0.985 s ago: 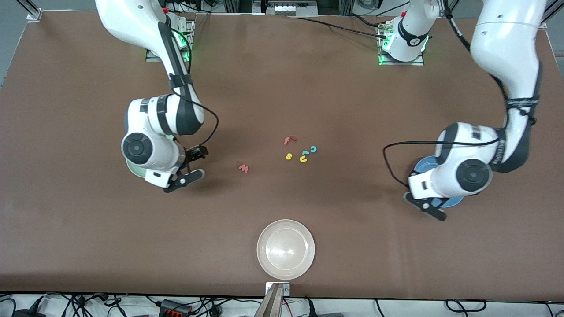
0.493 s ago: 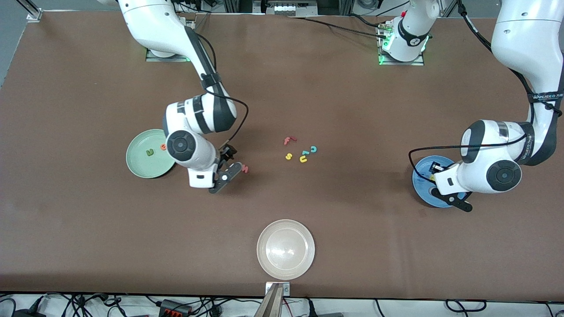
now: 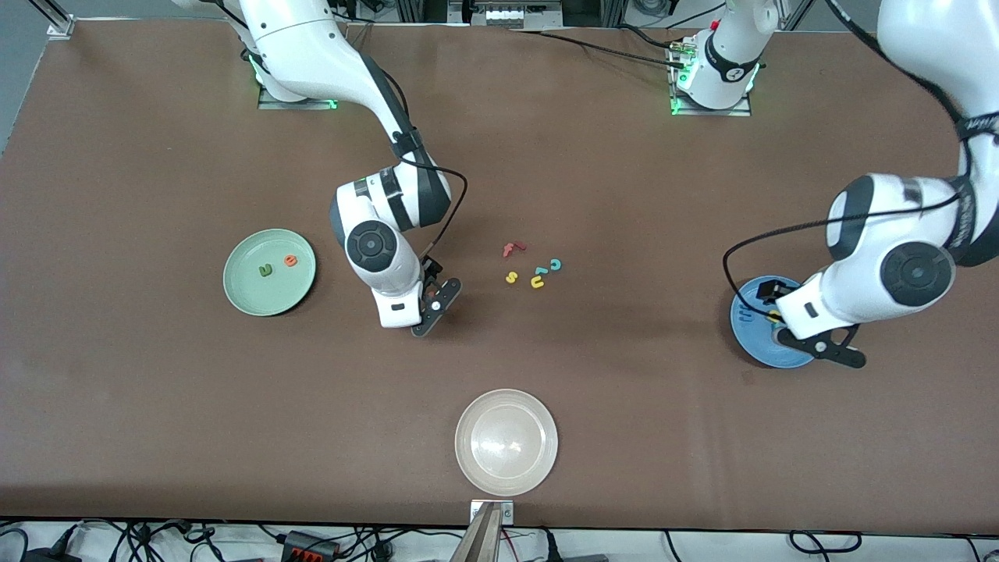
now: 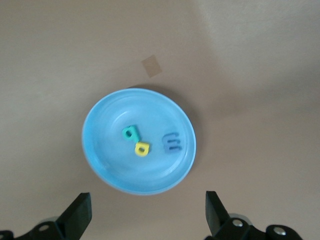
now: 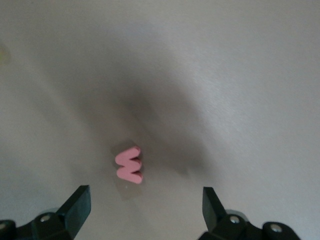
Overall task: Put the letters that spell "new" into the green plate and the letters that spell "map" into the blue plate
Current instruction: 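Grasp the pink w with the right gripper while the left gripper withdraws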
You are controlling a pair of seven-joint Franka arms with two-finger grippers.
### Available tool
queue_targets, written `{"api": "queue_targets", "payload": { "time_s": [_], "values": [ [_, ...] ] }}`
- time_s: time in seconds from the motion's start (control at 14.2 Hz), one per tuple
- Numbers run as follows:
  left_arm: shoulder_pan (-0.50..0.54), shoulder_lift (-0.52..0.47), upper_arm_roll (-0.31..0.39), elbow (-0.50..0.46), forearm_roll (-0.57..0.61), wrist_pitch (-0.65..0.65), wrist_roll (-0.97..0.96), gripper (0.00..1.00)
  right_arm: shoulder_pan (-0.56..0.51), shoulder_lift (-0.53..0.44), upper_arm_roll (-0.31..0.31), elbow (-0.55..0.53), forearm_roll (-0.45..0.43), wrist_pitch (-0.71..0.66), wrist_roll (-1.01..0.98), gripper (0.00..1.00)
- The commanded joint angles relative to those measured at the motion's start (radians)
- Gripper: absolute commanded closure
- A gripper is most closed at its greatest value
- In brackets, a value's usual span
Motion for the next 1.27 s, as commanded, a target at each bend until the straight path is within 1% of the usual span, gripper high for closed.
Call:
{"api": "queue_targets", "payload": {
  "time_s": [0.0, 0.07, 0.21, 0.28, 0.35, 0.42, 0.56, 0.63, 0.7, 0.84, 0.91, 0.99, 1.06, 1.13, 1.2],
  "values": [
    [-0.002, -0.091, -0.025, 0.075, -0.009, -0.199, -0.02, 0.0, 0.026, 0.029, 0.002, 0.009, -0.013, 0.031, -0.013, 0.13],
    [-0.002, -0.118, -0.032, 0.132, -0.021, -0.279, -0.022, 0.0, 0.026, 0.036, 0.002, 0.009, -0.011, 0.033, -0.015, 0.13],
    [0.004, -0.148, -0.038, 0.226, -0.08, -0.408, -0.077, 0.0, 0.033, 0.042, 0.002, 0.009, -0.013, 0.033, -0.015, 0.19],
    [0.007, -0.169, -0.035, 0.246, -0.123, -0.447, -0.109, 0.0, 0.035, 0.047, 0.002, 0.006, -0.013, 0.037, -0.016, 0.21],
    [0.006, -0.228, -0.013, 0.234, -0.184, -0.439, -0.155, 0.0, 0.036, 0.05, 0.002, 0.002, -0.013, 0.039, -0.016, 0.22],
    [-0.008, -0.282, 0.023, 0.206, -0.2, -0.407, -0.211, 0.0, 0.036, 0.052, 0.002, 0.002, -0.014, 0.04, -0.018, 0.23],
    [-0.058, -0.42, 0.091, 0.035, -0.22, -0.256, -0.322, 0.0, 0.035, 0.061, 0.002, 0.002, -0.014, 0.056, -0.02, 0.28],
    [-0.09, -0.482, 0.134, -0.058, -0.257, -0.188, -0.328, 0.0, 0.036, 0.062, 0.002, 0.002, -0.014, 0.057, -0.02, 0.31],
    [-0.098, -0.517, 0.156, -0.12, -0.266, -0.15, -0.316, 0.0, 0.036, 0.064, 0.002, 0.002, -0.014, 0.06, -0.02, 0.31],
    [-0.103, -0.516, 0.158, -0.148, -0.265, -0.139, -0.307, 0.0, 0.036, 0.065, 0.002, 0.002, -0.014, 0.06, -0.021, 0.45],
    [-0.097, -0.498, 0.158, -0.168, -0.269, -0.142, -0.31, 0.0, 0.036, 0.07, 0.002, 0.002, -0.014, 0.06, -0.026, 0.54],
    [-0.094, -0.496, 0.158, -0.157, -0.269, -0.145, -0.299, 0.0, 0.036, 0.072, 0.002, 0.002, -0.014, 0.06, -0.035, 0.63],
    [-0.095, -0.496, 0.146, -0.148, -0.262, -0.18, -0.298, 0.0, 0.035, 0.072, 0.002, 0.001, -0.014, 0.06, -0.036, 0.72],
    [-0.095, -0.49, 0.144, -0.131, -0.262, -0.198, -0.295, 0.0, 0.035, 0.072, 0.002, 0.002, -0.014, 0.056, -0.036, 0.79],
    [-0.098, -0.481, 0.144, -0.124, -0.265, -0.2, -0.289, 0.0, 0.035, 0.069, 0.002, 0.002, -0.013, 0.054, -0.035, 0.83]
  ]
}}
